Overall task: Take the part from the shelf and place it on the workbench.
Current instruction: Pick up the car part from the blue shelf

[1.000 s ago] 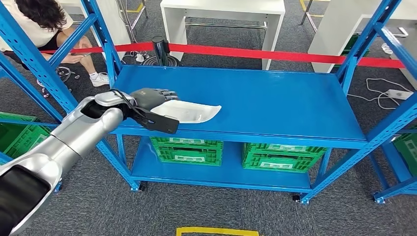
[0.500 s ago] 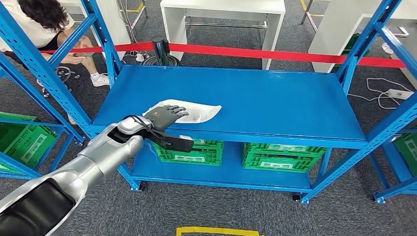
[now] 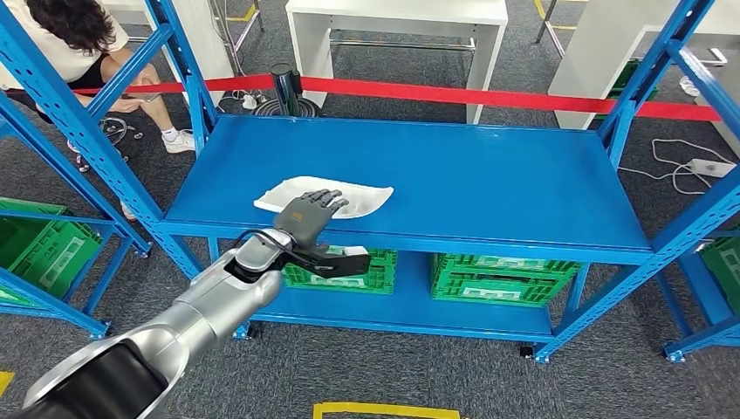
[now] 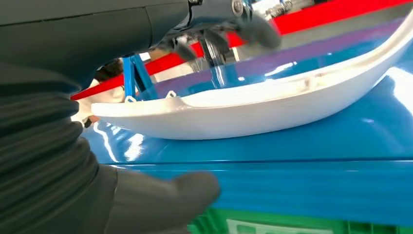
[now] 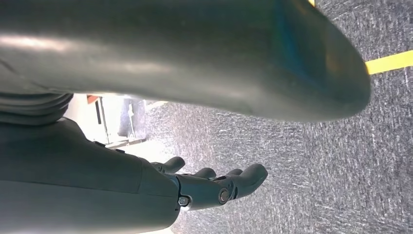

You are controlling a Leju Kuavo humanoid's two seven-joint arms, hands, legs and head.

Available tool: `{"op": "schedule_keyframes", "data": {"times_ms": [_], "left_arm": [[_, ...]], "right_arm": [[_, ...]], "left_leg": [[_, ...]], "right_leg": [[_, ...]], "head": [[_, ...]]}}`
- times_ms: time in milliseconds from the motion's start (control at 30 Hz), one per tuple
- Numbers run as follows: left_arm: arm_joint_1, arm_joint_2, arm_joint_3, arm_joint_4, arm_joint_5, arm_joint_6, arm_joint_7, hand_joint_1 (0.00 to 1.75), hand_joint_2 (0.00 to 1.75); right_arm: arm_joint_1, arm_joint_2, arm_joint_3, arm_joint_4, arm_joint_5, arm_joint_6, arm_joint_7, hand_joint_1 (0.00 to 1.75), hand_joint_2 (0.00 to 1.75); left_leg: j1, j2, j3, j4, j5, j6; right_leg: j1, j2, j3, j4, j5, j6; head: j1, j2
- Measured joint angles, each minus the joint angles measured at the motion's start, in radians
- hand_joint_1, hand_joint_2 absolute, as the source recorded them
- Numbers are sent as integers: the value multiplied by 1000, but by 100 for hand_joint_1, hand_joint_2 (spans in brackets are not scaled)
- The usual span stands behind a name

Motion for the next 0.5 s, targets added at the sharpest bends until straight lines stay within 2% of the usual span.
{"op": "schedule_keyframes", "data": {"times_ms": [233, 500], "left_arm": [[12, -55, 45, 54, -31, 11, 5, 175, 175], [11, -80, 74, 97, -42, 14, 11, 175, 175]], "right_arm": [[0, 1, -9, 0, -6, -2, 0, 0, 0], [1, 1, -12, 0, -7, -3, 0, 0, 0]], "left_leg": [[0, 0, 0, 0, 0, 0], [0, 0, 0, 0, 0, 0]], "right_leg": [[0, 0, -1, 0, 0, 0], [0, 0, -1, 0, 0, 0]], "head": [[0, 0], [0, 0]]}}
